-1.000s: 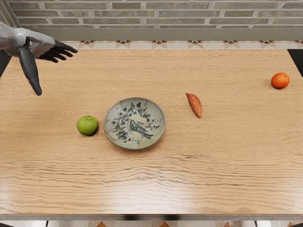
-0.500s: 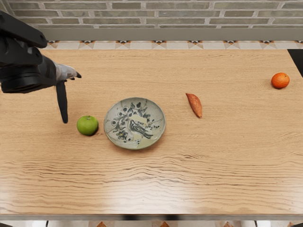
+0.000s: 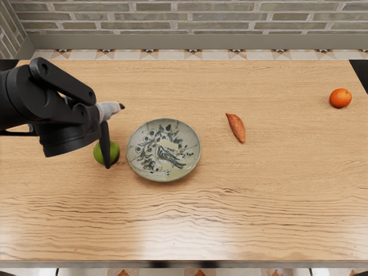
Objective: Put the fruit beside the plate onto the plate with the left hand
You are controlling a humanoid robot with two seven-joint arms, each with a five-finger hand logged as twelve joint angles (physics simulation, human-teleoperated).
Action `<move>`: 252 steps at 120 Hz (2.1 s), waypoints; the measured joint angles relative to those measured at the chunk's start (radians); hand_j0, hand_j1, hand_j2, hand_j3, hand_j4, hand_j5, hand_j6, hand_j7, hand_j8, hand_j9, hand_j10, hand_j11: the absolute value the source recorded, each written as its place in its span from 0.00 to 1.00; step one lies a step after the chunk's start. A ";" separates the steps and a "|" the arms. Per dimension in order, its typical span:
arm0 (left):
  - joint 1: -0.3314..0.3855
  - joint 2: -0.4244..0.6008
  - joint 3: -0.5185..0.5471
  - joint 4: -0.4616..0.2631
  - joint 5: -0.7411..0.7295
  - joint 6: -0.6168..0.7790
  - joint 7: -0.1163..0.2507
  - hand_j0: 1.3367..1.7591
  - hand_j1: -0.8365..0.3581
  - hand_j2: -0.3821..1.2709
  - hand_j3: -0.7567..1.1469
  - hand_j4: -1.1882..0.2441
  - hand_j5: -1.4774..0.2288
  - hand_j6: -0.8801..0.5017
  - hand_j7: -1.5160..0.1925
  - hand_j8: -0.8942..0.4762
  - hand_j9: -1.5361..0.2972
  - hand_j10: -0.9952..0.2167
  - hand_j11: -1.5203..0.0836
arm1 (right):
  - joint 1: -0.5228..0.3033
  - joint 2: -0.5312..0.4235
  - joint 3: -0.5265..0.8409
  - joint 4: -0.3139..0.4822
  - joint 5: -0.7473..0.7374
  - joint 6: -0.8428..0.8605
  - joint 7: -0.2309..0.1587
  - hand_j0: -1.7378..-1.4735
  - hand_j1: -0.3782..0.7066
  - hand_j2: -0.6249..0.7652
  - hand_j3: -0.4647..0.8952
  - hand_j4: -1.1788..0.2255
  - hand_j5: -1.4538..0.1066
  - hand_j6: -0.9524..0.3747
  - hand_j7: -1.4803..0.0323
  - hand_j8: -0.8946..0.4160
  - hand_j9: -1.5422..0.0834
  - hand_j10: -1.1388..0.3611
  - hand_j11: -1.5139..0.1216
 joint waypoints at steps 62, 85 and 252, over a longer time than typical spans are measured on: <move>0.037 -0.017 0.024 -0.053 -0.005 0.092 0.002 0.76 0.91 0.24 0.40 0.77 0.81 0.58 0.83 0.59 0.78 0.76 0.88 | 0.000 0.000 0.000 0.000 0.000 0.000 0.000 0.30 0.04 0.45 0.34 0.83 0.92 0.71 0.97 0.67 0.94 0.75 0.91; 0.092 -0.028 0.025 -0.038 -0.003 0.097 0.002 0.76 0.88 0.24 0.40 0.75 0.78 0.56 0.80 0.57 0.76 0.73 0.86 | 0.000 0.000 0.000 0.000 0.000 0.000 0.000 0.30 0.04 0.45 0.34 0.83 0.92 0.71 0.97 0.67 0.94 0.75 0.91; 0.205 -0.056 0.019 0.035 -0.043 0.234 -0.006 0.76 0.65 0.27 0.40 0.59 0.60 0.39 0.63 0.40 0.59 0.54 0.67 | 0.000 0.000 0.000 0.000 0.000 0.000 0.000 0.30 0.04 0.45 0.34 0.83 0.92 0.71 0.97 0.67 0.94 0.75 0.91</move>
